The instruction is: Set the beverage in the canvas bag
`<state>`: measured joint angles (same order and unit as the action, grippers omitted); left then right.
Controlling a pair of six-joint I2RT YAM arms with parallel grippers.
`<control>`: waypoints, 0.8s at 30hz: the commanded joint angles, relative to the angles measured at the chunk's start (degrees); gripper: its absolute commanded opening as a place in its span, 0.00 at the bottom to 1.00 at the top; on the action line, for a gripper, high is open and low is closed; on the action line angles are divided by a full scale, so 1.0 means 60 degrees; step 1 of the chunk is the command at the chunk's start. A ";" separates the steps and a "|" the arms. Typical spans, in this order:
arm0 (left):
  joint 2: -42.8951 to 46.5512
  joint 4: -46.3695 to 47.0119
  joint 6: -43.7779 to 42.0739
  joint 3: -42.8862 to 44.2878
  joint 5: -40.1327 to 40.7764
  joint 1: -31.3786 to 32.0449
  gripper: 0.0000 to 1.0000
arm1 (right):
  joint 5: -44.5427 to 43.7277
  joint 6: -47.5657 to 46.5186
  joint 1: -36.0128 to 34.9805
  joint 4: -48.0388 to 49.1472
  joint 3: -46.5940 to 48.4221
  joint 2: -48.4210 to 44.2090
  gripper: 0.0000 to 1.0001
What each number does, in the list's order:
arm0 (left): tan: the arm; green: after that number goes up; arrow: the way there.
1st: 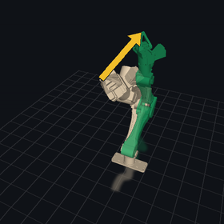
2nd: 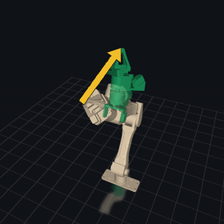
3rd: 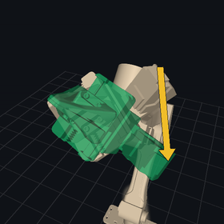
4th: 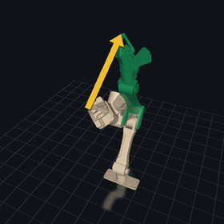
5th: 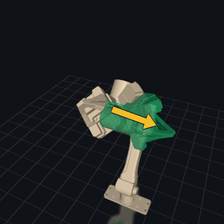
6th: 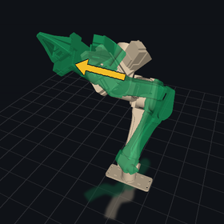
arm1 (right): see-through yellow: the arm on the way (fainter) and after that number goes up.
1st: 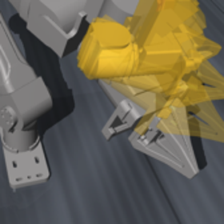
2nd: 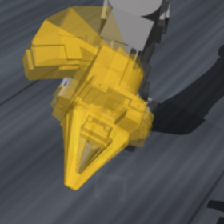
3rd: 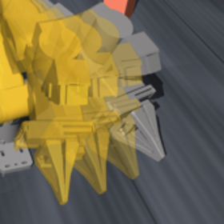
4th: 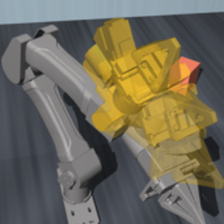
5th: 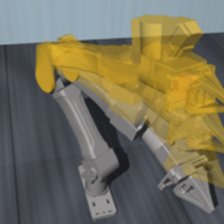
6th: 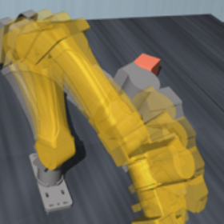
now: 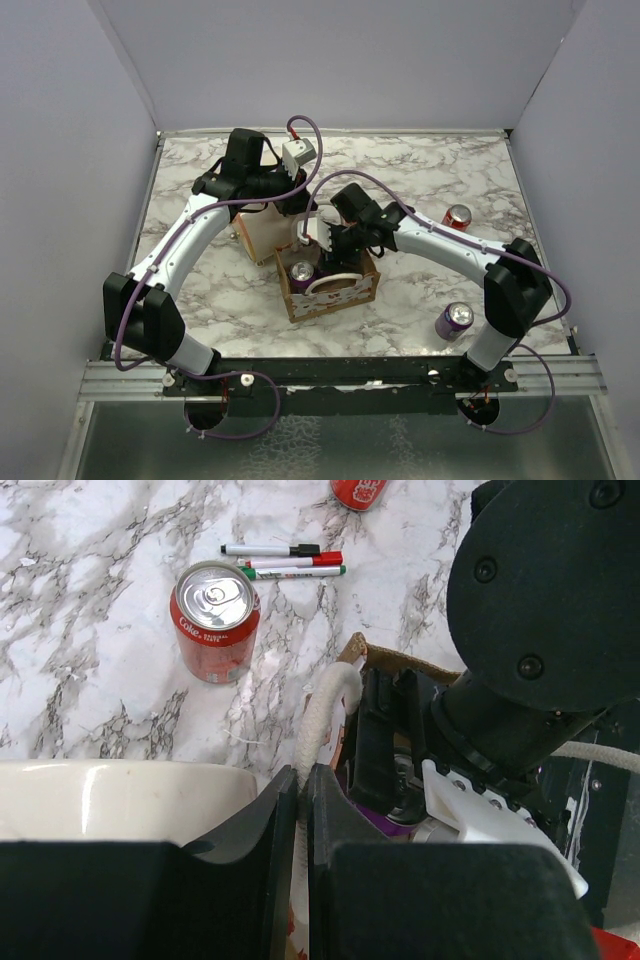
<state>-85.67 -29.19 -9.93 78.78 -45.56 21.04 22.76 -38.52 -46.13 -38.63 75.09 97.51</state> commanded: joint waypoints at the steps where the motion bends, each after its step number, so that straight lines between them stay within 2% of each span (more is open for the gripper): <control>1: 0.0324 0.0107 -0.0069 -0.0082 0.0081 0.0024 0.00 | 0.0051 0.0225 -0.0145 0.0783 0.0148 0.0091 0.27; 14: 0.0474 0.0119 -0.0189 -0.0152 0.0143 0.0025 0.00 | -0.0223 0.0442 -0.0266 0.1049 0.0080 0.0423 0.34; 24: 0.0550 0.0148 -0.0258 -0.0152 0.0152 0.0024 0.00 | -0.0250 0.0644 -0.0383 0.1461 -0.0192 0.0549 0.47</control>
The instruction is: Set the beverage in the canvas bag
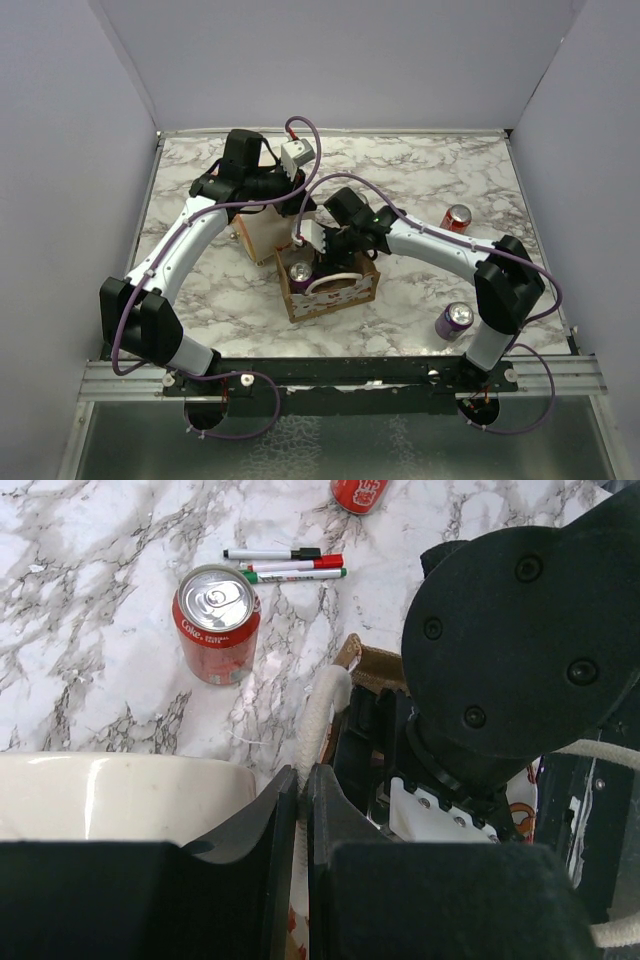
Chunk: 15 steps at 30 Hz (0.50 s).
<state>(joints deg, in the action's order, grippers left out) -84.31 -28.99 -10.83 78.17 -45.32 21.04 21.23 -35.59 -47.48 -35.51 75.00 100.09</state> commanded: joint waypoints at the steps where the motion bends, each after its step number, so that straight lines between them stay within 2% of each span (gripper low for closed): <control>1: 0.0339 0.0115 -0.0100 -0.0050 0.0119 0.0033 0.00 | -0.0033 0.0171 -0.0157 0.1007 -0.0217 0.0075 0.48; 3: 0.0356 0.0118 -0.0114 -0.0050 0.0121 0.0025 0.00 | -0.0013 0.0179 -0.0157 0.1078 -0.0251 0.0030 0.51; 8: 0.0422 -0.0006 -0.0294 -0.0051 0.0166 0.0025 0.00 | 0.0064 0.0069 -0.0157 0.1185 -0.0324 -0.0070 0.68; 15: 0.0440 -0.0030 -0.0410 -0.0050 0.0204 0.0025 0.00 | 0.0115 -0.0042 -0.0157 0.1156 -0.0352 -0.0209 0.77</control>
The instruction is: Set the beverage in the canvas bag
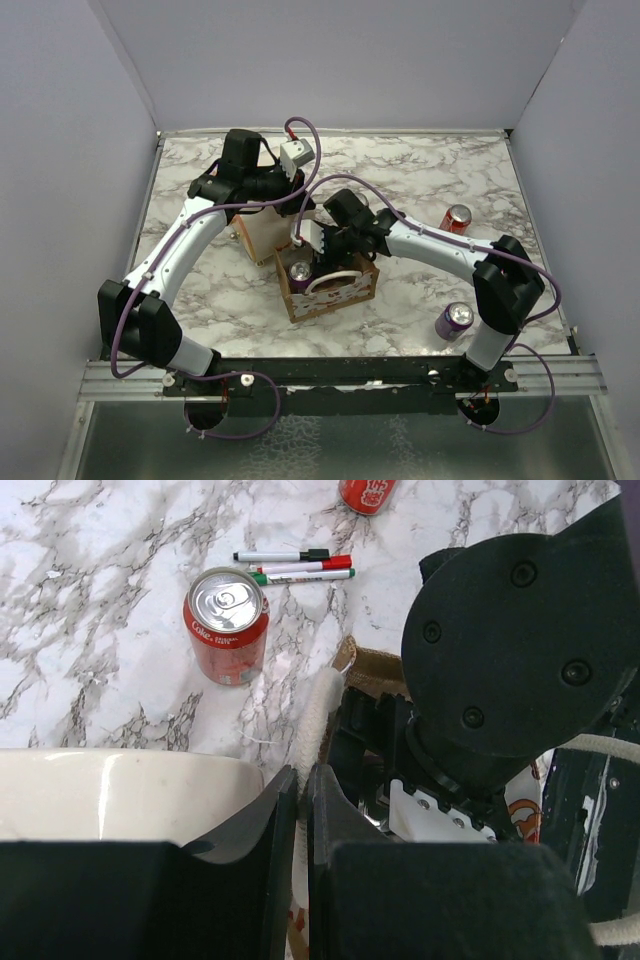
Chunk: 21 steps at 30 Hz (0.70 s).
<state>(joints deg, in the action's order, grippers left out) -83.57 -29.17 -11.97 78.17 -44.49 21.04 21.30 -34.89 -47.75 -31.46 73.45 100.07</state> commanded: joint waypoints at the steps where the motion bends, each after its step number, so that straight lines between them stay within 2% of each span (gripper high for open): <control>1: 0.0308 -0.0002 -0.0218 -0.0050 0.0058 0.0026 0.00 | 0.0118 -0.0161 -0.0114 0.0496 -0.0105 -0.0246 0.79; 6: 0.0341 -0.0024 -0.0245 -0.0051 0.0069 0.0025 0.00 | 0.0128 -0.0103 -0.0114 0.0494 -0.0127 -0.0487 0.83; 21: 0.0402 0.0104 -0.0300 -0.0341 0.0094 0.0028 0.00 | 0.0185 0.0028 -0.0092 0.1090 -0.1033 -0.1738 0.81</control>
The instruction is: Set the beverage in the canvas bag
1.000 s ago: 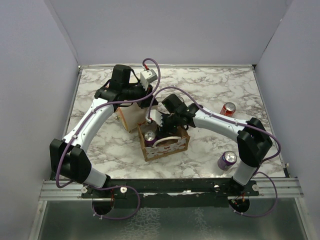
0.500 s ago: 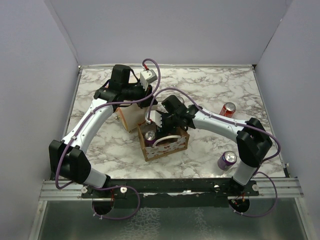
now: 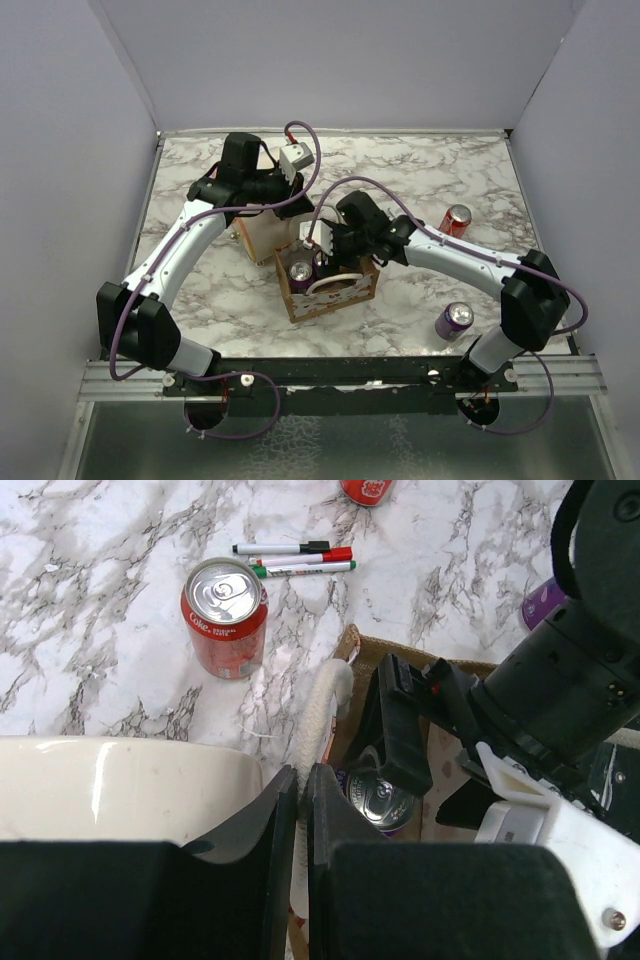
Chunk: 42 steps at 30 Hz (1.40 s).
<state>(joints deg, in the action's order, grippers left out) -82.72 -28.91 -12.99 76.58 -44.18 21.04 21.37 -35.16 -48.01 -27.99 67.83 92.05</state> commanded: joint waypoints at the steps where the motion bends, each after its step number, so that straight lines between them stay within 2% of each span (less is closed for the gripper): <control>1: 0.0261 0.0057 -0.0123 -0.0077 0.0055 0.0032 0.00 | 0.0185 0.0084 -0.0041 0.0492 -0.0073 -0.0439 0.80; 16: 0.0286 0.0068 -0.0119 -0.0065 -0.0240 0.0025 0.00 | 0.0716 0.0410 0.0706 0.0360 0.0207 -0.1115 0.78; 32: 0.0409 0.0061 -0.0332 -0.0208 -0.0304 0.0024 0.00 | 0.2483 0.1110 0.2209 -0.0311 0.0808 -0.1695 0.77; 36: 0.0423 0.0060 -0.0354 -0.0236 -0.0224 0.0024 0.00 | 0.2551 0.1276 0.2968 -0.0541 0.0719 -0.2252 0.77; 42: 0.0376 0.0083 -0.0274 -0.0213 -0.0273 0.0039 0.00 | 0.2977 0.1476 0.5075 -0.0921 0.0250 -0.2951 0.77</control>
<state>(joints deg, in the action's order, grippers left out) -81.84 -28.71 -14.28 75.94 -44.31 21.04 35.81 -27.75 -24.47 -30.74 70.48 77.23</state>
